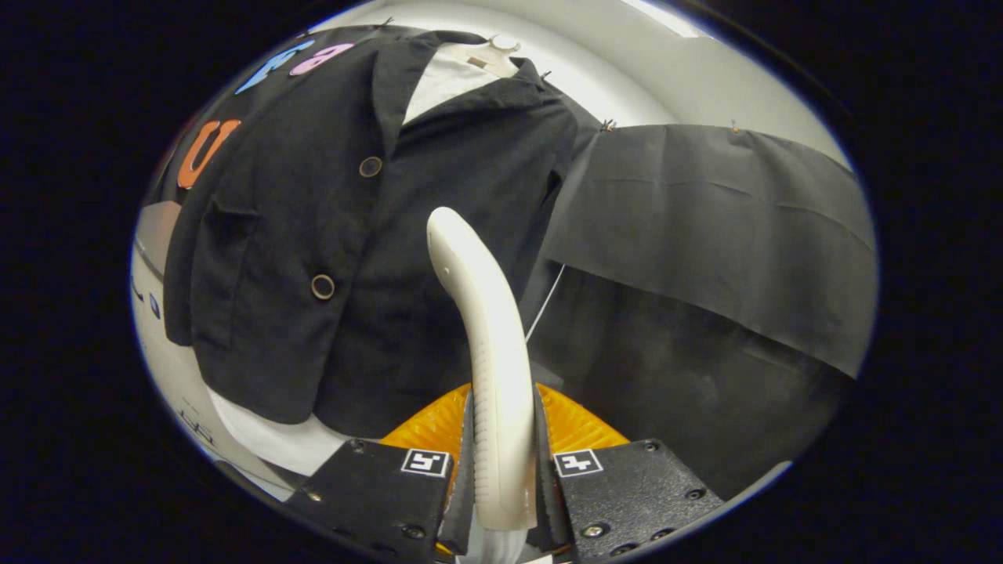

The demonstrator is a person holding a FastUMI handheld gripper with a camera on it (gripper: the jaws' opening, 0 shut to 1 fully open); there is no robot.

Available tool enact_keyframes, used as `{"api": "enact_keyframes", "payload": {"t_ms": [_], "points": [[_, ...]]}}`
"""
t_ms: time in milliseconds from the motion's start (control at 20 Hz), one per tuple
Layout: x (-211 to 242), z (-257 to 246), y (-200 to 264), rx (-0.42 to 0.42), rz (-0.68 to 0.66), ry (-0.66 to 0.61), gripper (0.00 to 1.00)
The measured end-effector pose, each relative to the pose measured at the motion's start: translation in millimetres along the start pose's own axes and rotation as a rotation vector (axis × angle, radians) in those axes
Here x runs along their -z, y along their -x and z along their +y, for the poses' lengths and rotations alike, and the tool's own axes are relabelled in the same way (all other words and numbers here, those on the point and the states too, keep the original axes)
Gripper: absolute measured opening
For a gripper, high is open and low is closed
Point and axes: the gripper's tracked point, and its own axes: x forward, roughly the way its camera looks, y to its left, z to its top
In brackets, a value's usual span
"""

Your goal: Iron the clothes twice with a garment steamer, once on the left side and once on the right side.

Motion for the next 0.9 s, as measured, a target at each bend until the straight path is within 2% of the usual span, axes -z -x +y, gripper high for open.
{"api": "enact_keyframes", "payload": {"t_ms": [450,900], "points": [[36,21,21,-0.033,0.038,0.05,0.35],[116,44,21,-0.061,0.221,0.056,0.35]]}}
